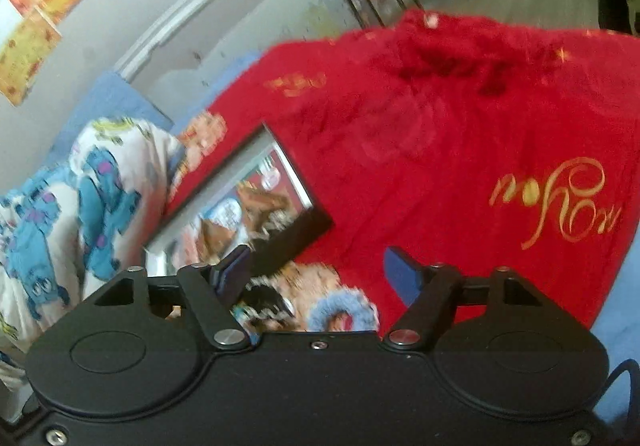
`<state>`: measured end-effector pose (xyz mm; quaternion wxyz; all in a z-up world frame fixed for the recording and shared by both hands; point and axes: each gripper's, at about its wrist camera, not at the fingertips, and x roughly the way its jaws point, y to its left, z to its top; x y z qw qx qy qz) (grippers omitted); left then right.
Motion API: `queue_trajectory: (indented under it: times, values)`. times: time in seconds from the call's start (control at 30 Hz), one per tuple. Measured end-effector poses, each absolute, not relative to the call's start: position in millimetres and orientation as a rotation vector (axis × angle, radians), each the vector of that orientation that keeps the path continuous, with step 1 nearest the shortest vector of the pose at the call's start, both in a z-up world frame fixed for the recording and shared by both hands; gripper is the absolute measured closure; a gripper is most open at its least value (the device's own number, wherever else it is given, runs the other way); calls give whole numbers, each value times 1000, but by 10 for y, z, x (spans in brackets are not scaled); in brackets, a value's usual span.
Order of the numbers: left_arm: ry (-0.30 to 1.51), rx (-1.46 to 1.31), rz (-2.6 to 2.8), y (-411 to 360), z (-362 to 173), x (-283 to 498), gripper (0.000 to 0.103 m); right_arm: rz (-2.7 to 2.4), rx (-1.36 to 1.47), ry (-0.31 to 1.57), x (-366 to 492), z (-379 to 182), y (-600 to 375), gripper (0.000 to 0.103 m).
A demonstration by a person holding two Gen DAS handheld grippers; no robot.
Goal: Organize objects
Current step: 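Withdraw both open grippers from the box toward the pile of scrunchies, then close the left gripper on a black lace scrunchie while the right gripper grasps a blue crochet scrunchie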
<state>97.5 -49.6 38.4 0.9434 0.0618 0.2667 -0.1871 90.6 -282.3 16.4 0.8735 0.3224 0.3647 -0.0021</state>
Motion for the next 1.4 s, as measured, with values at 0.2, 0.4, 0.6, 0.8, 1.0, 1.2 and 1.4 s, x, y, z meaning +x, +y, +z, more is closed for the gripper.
queue_trajectory:
  times: [0.2, 0.4, 0.6, 0.8, 1.0, 1.2, 1.4]
  values:
    - [601, 210, -410, -743, 141, 1008, 31, -26, 677, 901, 1047, -159, -2744, 41]
    - [658, 228, -415, -878, -71, 1122, 43, -19, 624, 917, 1112, -228, -2653, 42]
    - [699, 277, -406, -1014, -223, 1142, 74, -22, 561, 919, 1128, -225, -2565, 43]
    - [712, 306, -402, -1071, -300, 1088, 88, -25, 490, 922, 1196, -228, -2450, 55]
    - [701, 283, -387, -1054, -278, 1077, 89, -37, 453, 926, 1222, -234, -2414, 69]
    - [683, 253, -379, -1015, -227, 1080, 89, -58, 420, 930, 1225, -236, -2388, 87]
    - [675, 240, -380, -992, -218, 1076, 89, -44, 417, 919, 1211, -219, -2383, 90]
